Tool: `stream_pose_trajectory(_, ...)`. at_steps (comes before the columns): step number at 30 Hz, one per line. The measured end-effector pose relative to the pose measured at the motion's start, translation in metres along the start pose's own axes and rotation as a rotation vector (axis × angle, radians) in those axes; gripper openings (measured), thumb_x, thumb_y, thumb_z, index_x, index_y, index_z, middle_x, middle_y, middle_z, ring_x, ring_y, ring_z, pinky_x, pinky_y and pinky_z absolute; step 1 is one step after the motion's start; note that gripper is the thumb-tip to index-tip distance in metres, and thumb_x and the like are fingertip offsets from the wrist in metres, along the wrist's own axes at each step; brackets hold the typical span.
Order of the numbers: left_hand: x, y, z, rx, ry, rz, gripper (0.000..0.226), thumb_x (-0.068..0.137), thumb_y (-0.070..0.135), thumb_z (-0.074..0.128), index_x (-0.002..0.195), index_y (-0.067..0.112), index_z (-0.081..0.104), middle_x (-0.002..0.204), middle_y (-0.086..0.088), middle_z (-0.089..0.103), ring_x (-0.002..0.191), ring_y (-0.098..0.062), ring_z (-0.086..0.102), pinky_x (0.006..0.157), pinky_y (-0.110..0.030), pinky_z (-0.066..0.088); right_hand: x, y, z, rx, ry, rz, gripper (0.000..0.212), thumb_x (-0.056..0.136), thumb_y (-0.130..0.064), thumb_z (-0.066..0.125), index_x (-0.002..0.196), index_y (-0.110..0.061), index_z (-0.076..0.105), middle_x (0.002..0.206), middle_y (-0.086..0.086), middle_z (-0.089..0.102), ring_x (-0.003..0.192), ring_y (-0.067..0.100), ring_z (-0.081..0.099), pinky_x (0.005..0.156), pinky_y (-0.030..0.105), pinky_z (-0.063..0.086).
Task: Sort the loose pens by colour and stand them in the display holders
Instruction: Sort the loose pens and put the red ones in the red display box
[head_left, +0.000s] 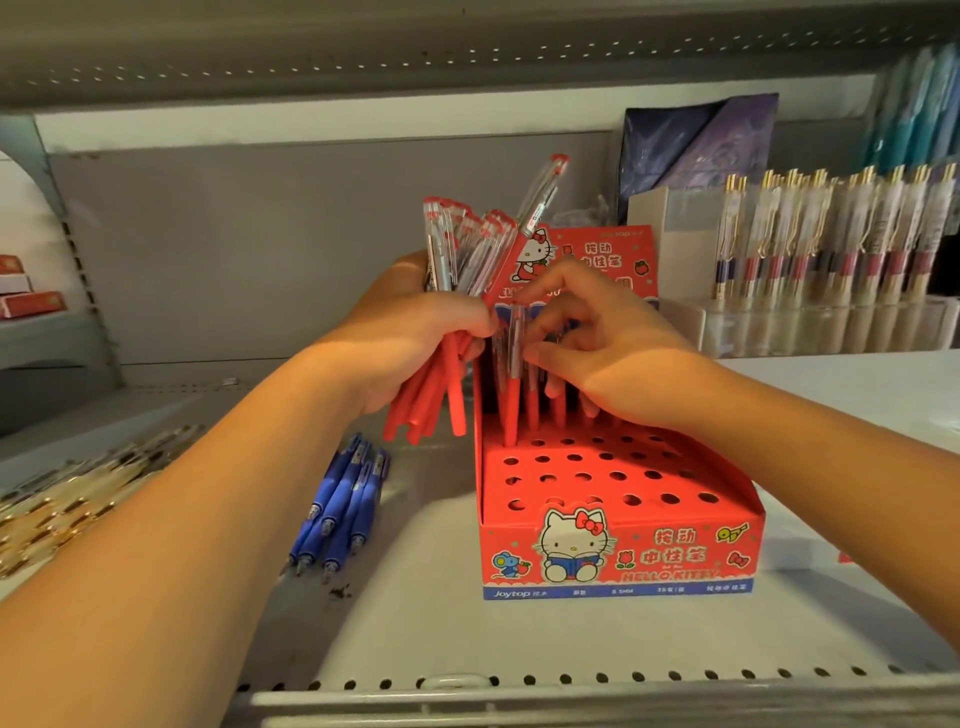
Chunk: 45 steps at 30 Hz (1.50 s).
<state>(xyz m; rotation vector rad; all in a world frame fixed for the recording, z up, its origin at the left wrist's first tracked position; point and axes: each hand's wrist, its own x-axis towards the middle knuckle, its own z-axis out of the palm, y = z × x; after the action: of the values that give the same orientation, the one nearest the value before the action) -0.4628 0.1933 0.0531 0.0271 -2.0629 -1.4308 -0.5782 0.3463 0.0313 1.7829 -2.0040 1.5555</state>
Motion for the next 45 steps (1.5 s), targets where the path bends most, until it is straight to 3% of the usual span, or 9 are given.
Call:
stream_pose_trajectory(4,-0.001,0.003,0.002,0.011,-0.008,0.005,0.012,0.064,0.004,0.064,0.065,0.015,0.062,0.054,-0.010,0.054,0.047,-0.022,0.051,0.044,-0.027,0.044,0.000,-0.001,0.001,-0.016,0.011,-0.001,0.040,0.088,0.000,0.064,0.098,-0.036,0.052,0.087,0.000,0.068,0.056,0.025,0.068,0.037,0.021,0.042)
stream_pose_trajectory(9,-0.003,0.007,0.005,0.005,-0.021,0.027,0.012,0.064,0.003,0.062,0.073,0.009,0.059,0.053,-0.007,0.053,0.045,-0.018,0.050,0.044,-0.023,0.042,-0.003,-0.005,0.003,-0.063,-0.088,0.026,0.050,0.090,-0.005,0.062,0.103,-0.052,0.052,0.088,-0.004,0.071,0.061,0.019,0.070,0.041,0.014,0.042)
stream_pose_trajectory(14,-0.004,0.010,0.003,-0.009,-0.002,0.035,0.012,0.063,0.003,0.062,0.071,0.009,0.058,0.054,-0.009,0.052,0.047,-0.019,0.050,0.045,-0.023,0.042,-0.003,-0.004,0.004,-0.043,-0.056,0.019,0.049,0.090,-0.011,0.065,0.099,-0.057,0.051,0.085,-0.007,0.071,0.060,0.017,0.070,0.039,0.018,0.043)
stream_pose_trajectory(21,-0.003,0.010,0.003,0.001,0.009,0.025,0.013,0.063,0.004,0.063,0.074,0.008,0.058,0.053,-0.006,0.055,0.046,-0.017,0.052,0.045,-0.023,0.044,0.001,0.003,0.010,-0.043,0.045,0.021,0.054,0.089,0.001,0.054,0.095,-0.053,0.052,0.078,0.008,0.068,0.055,0.027,0.069,0.037,0.031,0.049)
stream_pose_trajectory(25,-0.003,0.012,0.002,-0.014,0.016,0.037,0.019,0.063,0.003,0.064,0.081,0.006,0.059,0.056,-0.007,0.055,0.049,-0.017,0.053,0.045,-0.027,0.045,0.001,-0.002,0.016,-0.083,0.030,-0.013,0.038,0.084,-0.016,0.070,0.104,-0.043,0.054,0.079,0.000,0.070,0.056,0.015,0.068,0.045,0.028,0.053)
stream_pose_trajectory(29,-0.002,0.014,0.000,-0.022,0.046,0.023,0.024,0.063,0.004,0.064,0.086,0.007,0.058,0.060,-0.007,0.056,0.051,-0.019,0.053,0.048,-0.028,0.045,0.004,-0.002,0.016,-0.012,0.087,0.005,0.044,0.085,0.001,0.067,0.096,-0.040,0.053,0.072,0.008,0.069,0.056,0.017,0.068,0.044,0.035,0.055)
stream_pose_trajectory(34,-0.002,0.015,-0.001,-0.008,0.046,0.012,0.023,0.062,0.005,0.065,0.085,0.007,0.058,0.059,-0.007,0.055,0.051,-0.019,0.053,0.049,-0.028,0.045,0.009,0.006,0.010,0.082,0.148,0.050,0.041,0.086,0.009,0.062,0.097,-0.030,0.060,0.059,0.006,0.066,0.049,0.019,0.066,0.047,0.031,0.056)
stream_pose_trajectory(40,-0.003,0.015,-0.001,-0.016,0.034,0.032,0.021,0.063,0.004,0.064,0.083,0.008,0.060,0.065,-0.011,0.055,0.051,-0.019,0.053,0.049,-0.028,0.045,0.009,0.003,0.014,-0.018,0.045,0.002,0.047,0.086,0.003,0.065,0.095,-0.042,0.059,0.070,0.006,0.069,0.055,0.019,0.069,0.052,0.040,0.060)
stream_pose_trajectory(45,-0.002,0.014,-0.001,-0.028,0.045,0.047,0.018,0.065,0.001,0.063,0.082,0.008,0.059,0.060,-0.008,0.054,0.051,-0.018,0.052,0.048,-0.029,0.044,0.003,0.001,0.007,-0.009,-0.042,-0.037,0.042,0.082,0.005,0.070,0.102,-0.031,0.060,0.075,0.007,0.070,0.062,0.026,0.069,0.053,0.041,0.060)
